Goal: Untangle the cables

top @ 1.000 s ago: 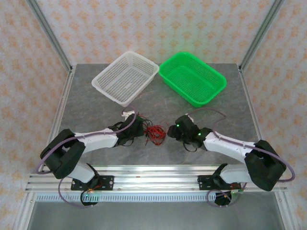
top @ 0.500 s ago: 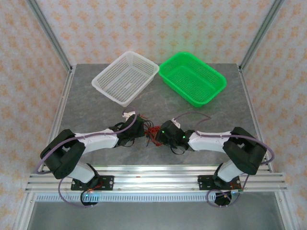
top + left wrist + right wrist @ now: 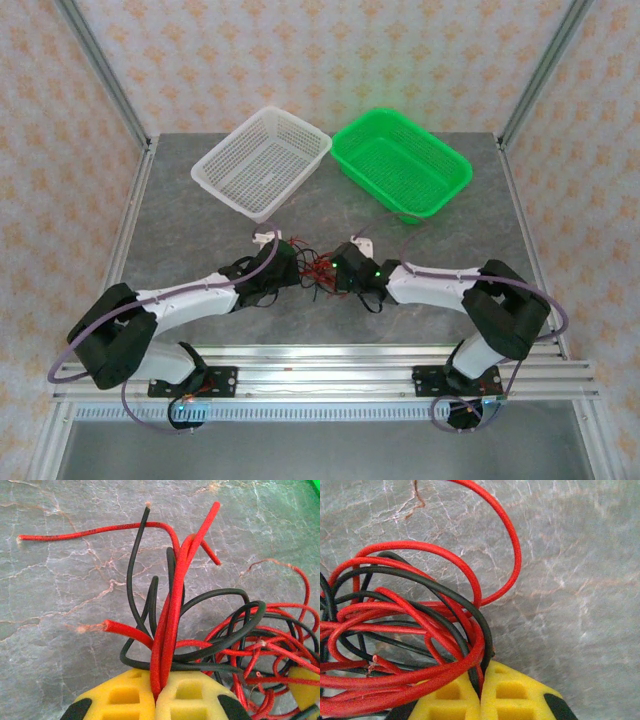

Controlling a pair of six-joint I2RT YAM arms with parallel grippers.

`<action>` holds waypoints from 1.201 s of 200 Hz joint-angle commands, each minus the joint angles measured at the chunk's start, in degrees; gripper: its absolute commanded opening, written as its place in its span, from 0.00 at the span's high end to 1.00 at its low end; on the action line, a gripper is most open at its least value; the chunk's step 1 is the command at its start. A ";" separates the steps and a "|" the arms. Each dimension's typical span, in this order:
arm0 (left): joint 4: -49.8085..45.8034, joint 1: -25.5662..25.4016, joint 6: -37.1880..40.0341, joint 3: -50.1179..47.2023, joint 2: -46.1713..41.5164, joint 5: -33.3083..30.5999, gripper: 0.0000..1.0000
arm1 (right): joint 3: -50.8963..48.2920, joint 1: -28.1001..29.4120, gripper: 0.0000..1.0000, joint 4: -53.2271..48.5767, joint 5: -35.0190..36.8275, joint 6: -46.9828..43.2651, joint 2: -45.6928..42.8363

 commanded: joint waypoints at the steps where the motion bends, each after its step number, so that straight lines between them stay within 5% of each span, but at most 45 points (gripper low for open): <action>1: -4.31 0.37 2.22 -1.14 -1.36 -1.87 1.00 | 2.56 -1.08 0.98 -9.63 6.25 -15.03 1.07; 38: -5.45 -0.72 2.07 -2.63 -1.73 -0.86 1.00 | 6.60 -1.28 0.91 -14.20 14.52 -18.12 6.33; 56: -5.47 -1.58 1.42 -3.57 -1.67 -0.29 1.00 | 7.89 -2.02 0.73 -15.18 16.12 -15.31 6.58; 86: -4.15 -3.36 -0.24 -4.72 -1.57 1.14 1.00 | 7.60 -3.47 0.48 -13.90 11.30 -6.69 1.89; 118: -2.56 -4.56 -2.72 -5.63 -1.56 1.85 1.00 | 2.46 -4.27 0.35 -7.18 1.88 4.83 -6.53; 159: 0.16 -5.08 -5.71 -6.17 -1.71 2.30 1.00 | -8.36 -4.16 0.27 6.83 -9.52 20.33 -12.08; 240: 0.61 -5.56 -8.67 -6.32 -3.48 0.64 1.00 | -12.74 3.16 0.25 9.94 -6.95 34.83 -12.30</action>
